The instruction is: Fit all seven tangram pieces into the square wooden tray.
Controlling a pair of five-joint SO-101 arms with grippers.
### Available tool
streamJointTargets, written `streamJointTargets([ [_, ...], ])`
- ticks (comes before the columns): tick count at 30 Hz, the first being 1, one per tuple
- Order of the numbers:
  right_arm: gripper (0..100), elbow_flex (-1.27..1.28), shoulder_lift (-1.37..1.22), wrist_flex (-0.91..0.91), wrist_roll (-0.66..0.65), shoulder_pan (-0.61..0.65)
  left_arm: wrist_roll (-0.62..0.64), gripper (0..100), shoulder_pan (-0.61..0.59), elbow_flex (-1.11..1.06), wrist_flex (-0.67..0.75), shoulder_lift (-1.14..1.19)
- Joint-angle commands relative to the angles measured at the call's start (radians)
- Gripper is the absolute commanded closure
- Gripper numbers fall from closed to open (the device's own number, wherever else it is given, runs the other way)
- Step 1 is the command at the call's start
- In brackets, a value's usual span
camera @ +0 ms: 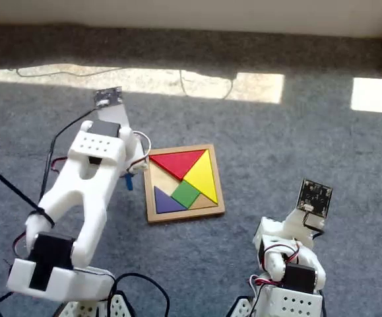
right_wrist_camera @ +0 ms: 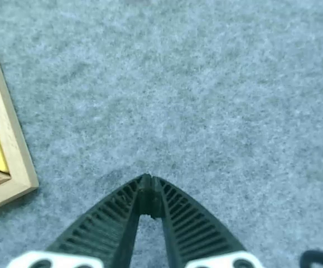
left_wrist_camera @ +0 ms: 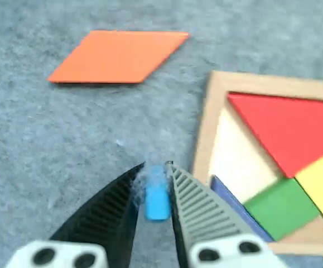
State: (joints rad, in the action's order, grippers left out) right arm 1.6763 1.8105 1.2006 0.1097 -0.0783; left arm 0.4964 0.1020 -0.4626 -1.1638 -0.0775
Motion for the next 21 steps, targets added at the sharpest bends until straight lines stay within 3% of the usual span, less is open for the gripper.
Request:
streamJointTargets([
  [1, 99.5, 0.111, 0.012, -0.008, 0.009, -0.013, -0.091, 99, 0.122, 0.007, -0.028, -0.104],
  [9, 99.5, 0.111, 0.012, -0.008, 0.009, -0.013, -0.529, 99, 0.239, 0.018, -0.02, -0.007],
  [21, 99.5, 0.111, 0.012, -0.008, 0.009, -0.013, -0.532, 99, 0.315, 0.196, 0.023, 0.255],
])
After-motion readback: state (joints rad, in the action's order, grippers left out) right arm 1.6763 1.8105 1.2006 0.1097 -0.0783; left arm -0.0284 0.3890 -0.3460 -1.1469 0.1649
